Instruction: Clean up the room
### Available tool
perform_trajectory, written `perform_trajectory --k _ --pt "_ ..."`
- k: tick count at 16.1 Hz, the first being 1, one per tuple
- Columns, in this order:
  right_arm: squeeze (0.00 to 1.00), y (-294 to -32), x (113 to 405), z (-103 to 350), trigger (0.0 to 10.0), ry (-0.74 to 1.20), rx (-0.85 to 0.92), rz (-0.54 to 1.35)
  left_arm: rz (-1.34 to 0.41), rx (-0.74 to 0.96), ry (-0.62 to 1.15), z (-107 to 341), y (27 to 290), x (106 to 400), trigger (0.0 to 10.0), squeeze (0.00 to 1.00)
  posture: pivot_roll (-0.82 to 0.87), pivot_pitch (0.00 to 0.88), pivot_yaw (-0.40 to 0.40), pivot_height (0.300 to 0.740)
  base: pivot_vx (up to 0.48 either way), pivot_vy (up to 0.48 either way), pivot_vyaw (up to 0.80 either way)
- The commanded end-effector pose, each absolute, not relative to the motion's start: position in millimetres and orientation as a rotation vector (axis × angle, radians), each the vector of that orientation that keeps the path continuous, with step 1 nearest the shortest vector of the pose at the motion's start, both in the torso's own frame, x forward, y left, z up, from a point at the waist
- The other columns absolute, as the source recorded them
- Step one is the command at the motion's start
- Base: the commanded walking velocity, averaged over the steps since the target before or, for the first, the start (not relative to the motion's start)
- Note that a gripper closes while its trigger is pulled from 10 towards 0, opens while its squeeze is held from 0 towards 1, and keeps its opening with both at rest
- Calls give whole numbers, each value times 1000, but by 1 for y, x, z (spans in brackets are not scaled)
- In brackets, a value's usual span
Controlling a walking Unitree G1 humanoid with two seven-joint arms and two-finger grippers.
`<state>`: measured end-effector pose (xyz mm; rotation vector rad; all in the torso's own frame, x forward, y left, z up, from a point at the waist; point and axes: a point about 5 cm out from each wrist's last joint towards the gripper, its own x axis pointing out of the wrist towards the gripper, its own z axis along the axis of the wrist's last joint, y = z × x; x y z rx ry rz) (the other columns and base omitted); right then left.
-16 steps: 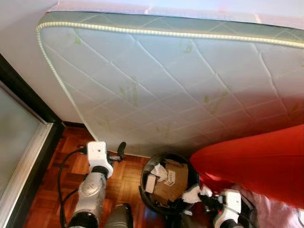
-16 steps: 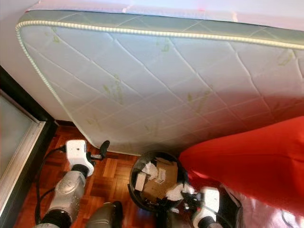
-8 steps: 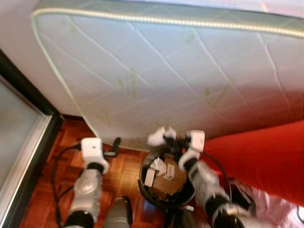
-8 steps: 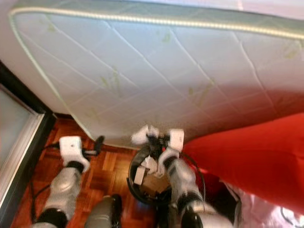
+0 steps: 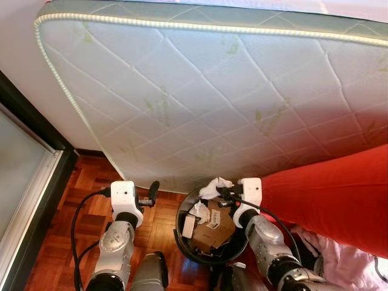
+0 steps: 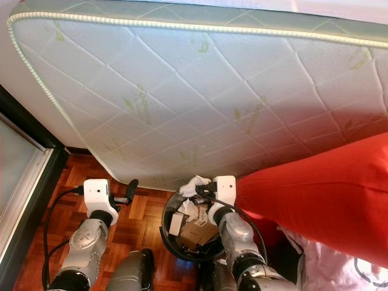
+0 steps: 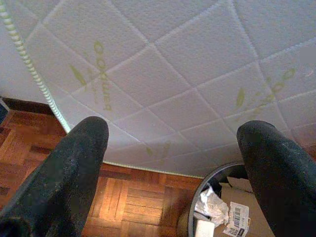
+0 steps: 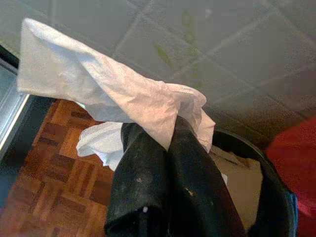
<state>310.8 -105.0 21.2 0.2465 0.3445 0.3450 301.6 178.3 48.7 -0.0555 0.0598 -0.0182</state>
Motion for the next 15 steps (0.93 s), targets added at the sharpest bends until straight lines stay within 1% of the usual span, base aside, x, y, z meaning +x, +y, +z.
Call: perform_trajectory --k 1,2,7,12,13,14,15 --pt "0 -105 304 13 10000 379 254 336 -7 -63 79 44 180 296 10000 0 223 305 -52 680 0 0 0" --pt "0 -105 304 13 10000 379 254 334 -6 -63 79 44 180 296 10000 0 222 305 -52 680 0 0 0" --pt "0 -102 308 18 10000 362 235 333 -5 -63 77 45 180 296 10000 0 224 305 -54 621 0 0 0" --pt "0 -100 308 17 10000 372 226 344 -4 -63 75 45 180 296 10000 0 226 308 -54 616 0 0 0" --pt "804 -98 308 18 10000 372 236 363 -4 -63 74 46 180 296 10000 0 225 309 -55 616 0 0 0" --pt "1000 -97 308 18 10000 372 238 370 -5 -64 74 46 180 297 10000 0 225 308 -55 616 0 0 0" --pt "1000 -97 308 18 10000 372 238 371 -5 -64 74 46 180 297 10000 0 225 308 -55 616 0 0 0"
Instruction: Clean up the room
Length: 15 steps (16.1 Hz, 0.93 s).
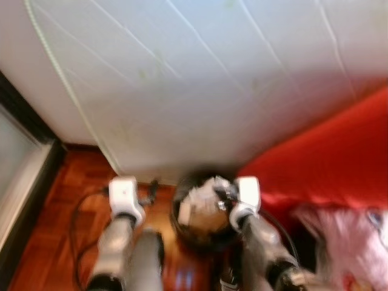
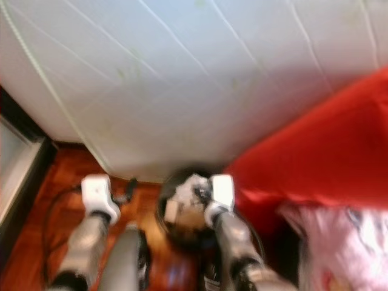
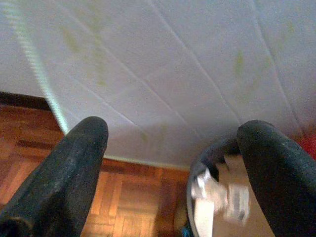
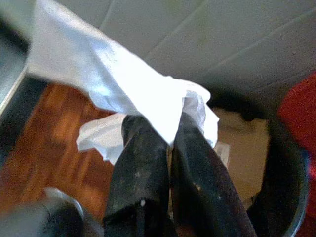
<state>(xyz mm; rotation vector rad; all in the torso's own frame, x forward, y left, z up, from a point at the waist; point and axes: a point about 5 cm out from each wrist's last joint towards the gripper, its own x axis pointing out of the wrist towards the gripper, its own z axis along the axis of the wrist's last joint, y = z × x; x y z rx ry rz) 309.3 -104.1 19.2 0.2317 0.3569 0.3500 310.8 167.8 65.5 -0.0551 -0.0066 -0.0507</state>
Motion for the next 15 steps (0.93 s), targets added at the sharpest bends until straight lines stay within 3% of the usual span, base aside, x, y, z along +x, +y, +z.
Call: perform_trajectory --k 1,15 --pt "1000 -97 308 18 10000 372 234 372 -6 -64 74 46 180 297 10000 0 225 308 -55 616 0 0 0" --pt "1000 -96 314 26 10000 346 217 365 -7 -68 79 46 178 298 10000 0 223 308 -61 616 0 0 0"
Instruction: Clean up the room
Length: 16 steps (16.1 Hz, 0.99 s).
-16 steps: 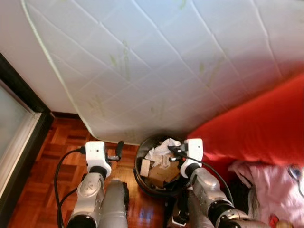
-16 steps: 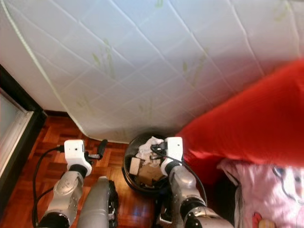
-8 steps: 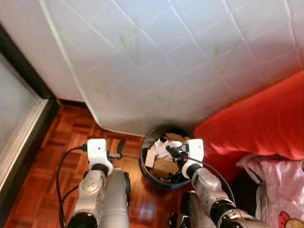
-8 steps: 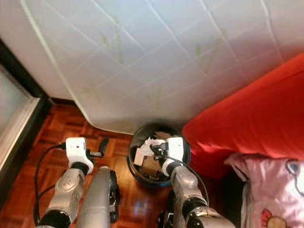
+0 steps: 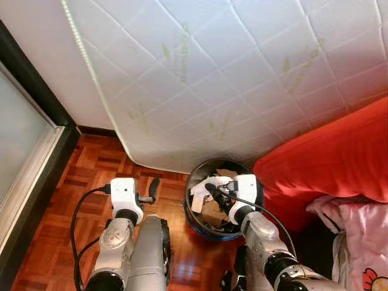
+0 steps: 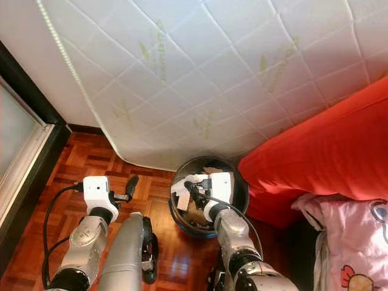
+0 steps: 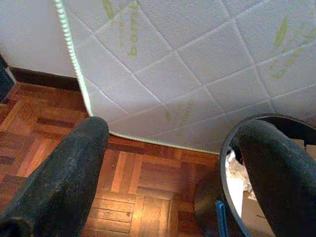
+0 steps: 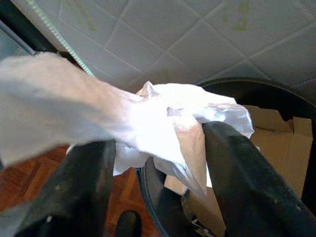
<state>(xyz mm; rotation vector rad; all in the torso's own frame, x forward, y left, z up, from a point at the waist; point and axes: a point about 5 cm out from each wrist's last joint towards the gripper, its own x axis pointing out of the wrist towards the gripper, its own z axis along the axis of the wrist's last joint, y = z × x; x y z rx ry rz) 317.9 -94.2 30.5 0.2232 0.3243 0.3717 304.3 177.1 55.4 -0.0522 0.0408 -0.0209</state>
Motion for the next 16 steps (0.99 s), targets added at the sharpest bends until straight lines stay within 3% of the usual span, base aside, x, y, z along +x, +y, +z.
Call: perform_trajectory --k 1,8,10,16 --pt "1000 -97 315 26 10000 345 212 355 -7 -68 80 46 178 298 10000 0 223 308 -61 616 0 0 0" --pt "1000 -110 310 15 10000 407 -9 288 -9 -70 83 45 177 298 10000 0 222 310 -63 616 0 0 0" --pt "0 -112 308 11 10000 435 -64 284 -11 -71 85 45 177 298 10000 0 221 311 -62 616 0 0 0" --pt "0 -123 303 2 10000 497 -164 217 -16 -73 89 44 176 297 10000 0 221 313 -61 616 0 0 0"
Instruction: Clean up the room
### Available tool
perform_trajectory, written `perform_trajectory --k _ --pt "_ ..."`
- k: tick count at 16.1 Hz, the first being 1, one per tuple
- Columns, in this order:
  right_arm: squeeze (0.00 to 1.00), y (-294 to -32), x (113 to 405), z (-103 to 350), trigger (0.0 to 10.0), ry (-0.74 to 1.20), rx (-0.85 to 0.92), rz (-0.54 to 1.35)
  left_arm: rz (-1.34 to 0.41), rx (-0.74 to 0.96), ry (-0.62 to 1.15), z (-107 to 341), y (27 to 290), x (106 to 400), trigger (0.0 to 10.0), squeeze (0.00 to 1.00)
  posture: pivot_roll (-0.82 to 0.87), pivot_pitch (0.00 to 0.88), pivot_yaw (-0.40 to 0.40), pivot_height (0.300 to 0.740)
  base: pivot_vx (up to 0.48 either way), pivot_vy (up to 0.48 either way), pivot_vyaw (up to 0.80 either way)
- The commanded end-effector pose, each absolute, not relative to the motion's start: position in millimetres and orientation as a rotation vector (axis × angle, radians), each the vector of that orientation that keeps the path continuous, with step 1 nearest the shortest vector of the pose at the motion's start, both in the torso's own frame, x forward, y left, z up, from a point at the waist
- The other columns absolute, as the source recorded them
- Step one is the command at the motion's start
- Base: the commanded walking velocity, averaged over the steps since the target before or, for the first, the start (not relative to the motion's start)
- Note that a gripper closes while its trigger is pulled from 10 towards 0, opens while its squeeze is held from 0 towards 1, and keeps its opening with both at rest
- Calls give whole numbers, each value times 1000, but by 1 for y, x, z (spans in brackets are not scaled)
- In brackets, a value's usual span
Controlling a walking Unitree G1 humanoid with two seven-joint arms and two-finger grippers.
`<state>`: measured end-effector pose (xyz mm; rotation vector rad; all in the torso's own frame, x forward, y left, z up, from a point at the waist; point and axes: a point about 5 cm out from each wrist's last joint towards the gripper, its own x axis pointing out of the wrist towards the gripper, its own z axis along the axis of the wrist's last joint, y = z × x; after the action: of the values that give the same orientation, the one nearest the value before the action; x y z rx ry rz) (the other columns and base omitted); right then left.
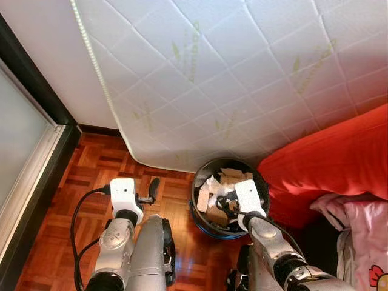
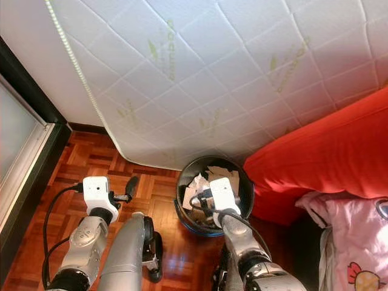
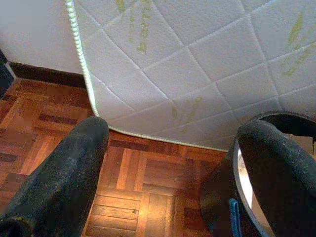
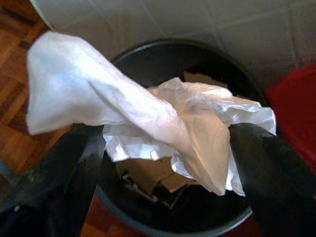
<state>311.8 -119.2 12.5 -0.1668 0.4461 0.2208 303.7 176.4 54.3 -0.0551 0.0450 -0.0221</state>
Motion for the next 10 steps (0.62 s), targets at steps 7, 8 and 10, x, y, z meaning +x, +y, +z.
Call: perform_trajectory --k 7,8,10 --pt "0 -133 297 -6 10000 550 -159 153 -19 -72 93 43 176 297 10000 0 220 313 -59 616 0 0 0" --pt "0 -135 298 -5 10000 553 -151 132 -20 -72 95 43 175 297 10000 0 220 313 -59 616 0 0 0" --pt "0 -136 297 -7 10000 568 -87 105 -21 -72 95 43 175 297 10000 0 221 313 -58 616 0 0 0"
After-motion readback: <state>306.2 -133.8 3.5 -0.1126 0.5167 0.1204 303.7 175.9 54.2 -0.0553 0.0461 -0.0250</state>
